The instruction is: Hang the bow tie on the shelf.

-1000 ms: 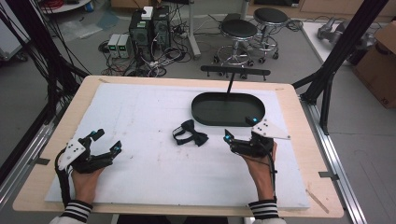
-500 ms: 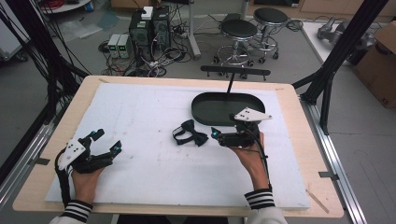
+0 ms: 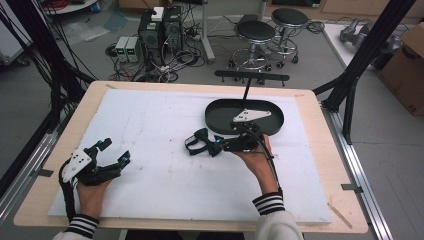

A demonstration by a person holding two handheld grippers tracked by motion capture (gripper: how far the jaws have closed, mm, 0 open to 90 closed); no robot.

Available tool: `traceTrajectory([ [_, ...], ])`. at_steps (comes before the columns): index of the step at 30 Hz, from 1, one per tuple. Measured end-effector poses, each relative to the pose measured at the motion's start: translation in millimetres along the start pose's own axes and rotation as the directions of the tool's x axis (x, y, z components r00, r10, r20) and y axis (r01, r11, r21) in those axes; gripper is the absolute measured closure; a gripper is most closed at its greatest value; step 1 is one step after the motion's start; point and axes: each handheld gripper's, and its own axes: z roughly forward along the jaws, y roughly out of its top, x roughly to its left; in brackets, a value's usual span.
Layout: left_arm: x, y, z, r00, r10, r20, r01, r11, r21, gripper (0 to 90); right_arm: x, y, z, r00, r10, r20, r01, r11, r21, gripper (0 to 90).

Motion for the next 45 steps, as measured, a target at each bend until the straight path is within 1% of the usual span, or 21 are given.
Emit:
traceTrajectory([
  [6,0.0,0.0,0.1,1.0,-0.001,-0.002,0.001,1.0,0.0,16.4,-2.6,4.4,8.9,0.9997,0.017,-0.019,-0.016,0.997,0.071,27.2],
  [8,-0.1,0.0,0.0,1.0,0.0,-0.002,0.0,1.0,0.001,16.4,-3.7,6.4,13.2,0.9994,0.027,-0.022,-0.024,0.995,0.101,27.3],
  [11,-0.2,0.1,-0.1,1.0,0.002,-0.001,-0.002,1.0,0.001,16.4,-4.8,6.5,21.1,0.9995,0.029,-0.01,-0.027,0.989,0.145,27.4],
  [12,-0.3,0.0,0.0,1.0,0.003,-0.001,-0.003,1.0,0.001,16.4,-5.1,5.8,26.1,0.9999,0.013,0.007,-0.014,0.986,0.168,27.8],
  [16,-0.3,0.0,0.0,1.0,0.003,-0.001,-0.003,1.0,0.001,16.4,-8.5,4.0,31.4,0.9996,0.022,0.015,-0.024,0.981,0.19,28.0],
  [17,-0.3,0.1,-0.1,1.0,0.002,-0.001,-0.002,1.0,0.001,16.4,-11.1,2.3,34.8,0.999,0.042,0.016,-0.044,0.976,0.213,28.4],
  [18,-0.3,0.0,0.0,1.0,0.002,-0.002,-0.002,1.0,0.001,16.4,-12.2,1.1,37.0,0.9987,0.048,0.014,-0.05,0.973,0.224,29.3],
  [19,-0.3,0.0,0.0,1.0,0.003,-0.002,-0.003,1.0,0.001,16.4,-12.2,1.1,37.0,0.9987,0.048,0.014,-0.05,0.973,0.224,29.3],
  [21,-0.3,0.0,-0.1,1.0,0.003,-0.001,-0.003,1.0,0.001,16.4,-13.3,-1.1,41.3,0.9984,0.055,0.017,-0.057,0.965,0.257,29.9],
  [24,-0.3,0.0,0.0,1.0,0.003,-0.002,-0.003,1.0,0.001,16.4,-14.2,-3.6,47.2,0.998,0.063,0.006,-0.062,0.955,0.29,31.8],
  [29,-0.3,0.1,-0.1,1.0,0.002,-0.002,-0.002,1.0,0.001,16.8,-13.9,-6.3,54.0,0.9971,0.073,-0.019,-0.063,0.944,0.323,34.3],
  [30,-0.4,0.0,0.0,1.0,0.003,-0.003,-0.003,1.0,0.001,16.8,-14.7,-7.1,55.4,0.9969,0.077,-0.015,-0.068,0.94,0.335,36.8],
  [31,-0.4,0.0,-0.1,1.0,0.003,-0.003,-0.003,1.0,0.001,16.8,-14.7,-7.1,55.4,0.9969,0.077,-0.015,-0.068,0.94,0.335,36.8],
  [32,-0.5,0.0,-0.1,1.0,0.003,-0.002,-0.003,1.0,0.001,16.8,-16.3,-7.7,56.0,0.9969,0.079,0.003,-0.075,0.936,0.343,42.0],
  [33,-0.4,0.0,0.0,1.0,0.004,-0.001,-0.004,1.0,0.0,16.8,-16.3,-7.7,56.0,0.9969,0.079,0.003,-0.075,0.936,0.343,42.0],
  [35,-0.4,0.0,-0.1,1.0,0.003,-0.002,-0.003,1.0,0.001,16.8,-17.2,-8.5,56.7,0.9956,0.093,0.012,-0.091,0.932,0.351,44.1],
  [36,-0.4,0.0,0.0,1.0,0.003,-0.003,-0.003,1.0,0.0,16.8,-17.5,-9.3,57.6,0.995,0.099,0.013,-0.097,0.927,0.362,45.4],
  [38,-0.4,0.0,-0.1,1.0,0.003,-0.002,-0.003,1.0,0.001,16.8,-17.8,-9.6,58.2,0.9952,0.096,0.015,-0.095,0.925,0.367,46.6],
  [41,-0.4,0.0,0.0,1.0,0.005,-0.001,-0.005,1.0,0.001,16.8,-17.7,-10.1,60.0,0.9938,0.109,0.018,-0.108,0.922,0.372,48.8],
  [43,-0.6,0.0,0.0,1.0,0.007,-0.001,-0.007,1.0,0.0,16.8,-18.1,-10.8,62.6,0.9919,0.127,-0.001,-0.117,0.919,0.375,49.3],
  [45,-0.8,0.1,-0.1,1.0,0.007,-0.001,-0.007,1.0,0.001,16.8,-17.7,-11.0,63.3,0.9914,0.131,0.003,-0.122,0.917,0.38,49.1],
])
